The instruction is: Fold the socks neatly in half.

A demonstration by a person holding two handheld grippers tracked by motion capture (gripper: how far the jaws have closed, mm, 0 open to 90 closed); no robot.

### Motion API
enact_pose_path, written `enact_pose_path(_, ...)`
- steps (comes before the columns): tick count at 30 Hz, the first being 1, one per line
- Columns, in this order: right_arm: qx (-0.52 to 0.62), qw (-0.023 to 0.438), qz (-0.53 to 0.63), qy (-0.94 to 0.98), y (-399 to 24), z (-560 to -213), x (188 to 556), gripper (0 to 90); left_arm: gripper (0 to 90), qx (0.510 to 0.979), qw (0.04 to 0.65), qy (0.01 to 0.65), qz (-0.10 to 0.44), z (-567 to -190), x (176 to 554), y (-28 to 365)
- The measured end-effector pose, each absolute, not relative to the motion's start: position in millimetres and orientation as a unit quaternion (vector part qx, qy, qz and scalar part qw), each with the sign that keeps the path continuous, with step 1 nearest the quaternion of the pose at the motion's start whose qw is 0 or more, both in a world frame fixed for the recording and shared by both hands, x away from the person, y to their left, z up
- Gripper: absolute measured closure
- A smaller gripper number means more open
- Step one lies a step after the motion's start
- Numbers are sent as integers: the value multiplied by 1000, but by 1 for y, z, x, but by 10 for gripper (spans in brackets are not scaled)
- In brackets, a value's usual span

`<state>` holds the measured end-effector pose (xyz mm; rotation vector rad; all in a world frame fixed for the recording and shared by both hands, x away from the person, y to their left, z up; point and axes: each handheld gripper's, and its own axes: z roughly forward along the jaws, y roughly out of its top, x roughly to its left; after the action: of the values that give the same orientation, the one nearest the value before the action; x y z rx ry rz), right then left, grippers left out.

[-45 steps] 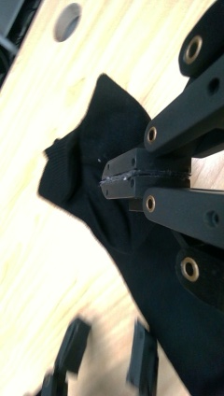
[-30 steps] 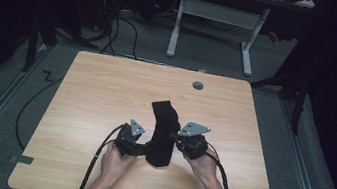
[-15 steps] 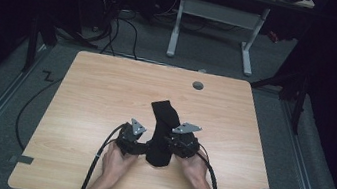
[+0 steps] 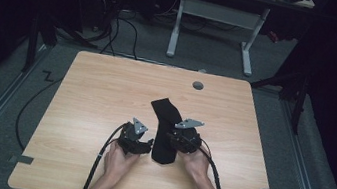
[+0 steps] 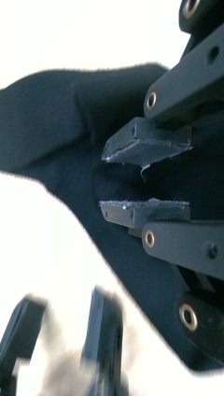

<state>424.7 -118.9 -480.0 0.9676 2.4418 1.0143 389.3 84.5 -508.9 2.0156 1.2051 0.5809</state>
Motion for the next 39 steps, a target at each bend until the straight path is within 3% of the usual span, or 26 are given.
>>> enact_pose_path(3,339,156,347,860,-114,-485,424,703,292,779,354,466,224,-509,390,85)
enact_pose_path(8,342,153,331,866,-112,-494,428,845,281,784,359,459,214,-509,388,85)
enact_pose_path(12,328,162,319,875,-109,-492,428,868,284,780,380,456,199,-508,388,81)
enact_pose_path(19,298,164,340,877,-111,-483,423,872,300,787,361,452,214,-509,389,76)
enact_pose_path(27,240,145,388,878,-118,-458,389,870,303,785,362,453,216,-509,389,75)
enact_pose_path(34,204,127,366,899,-115,-477,364,858,304,784,363,454,216,-509,389,76)
enact_pose_path(39,213,111,364,900,-120,-486,366,769,309,786,362,454,214,-509,389,77)
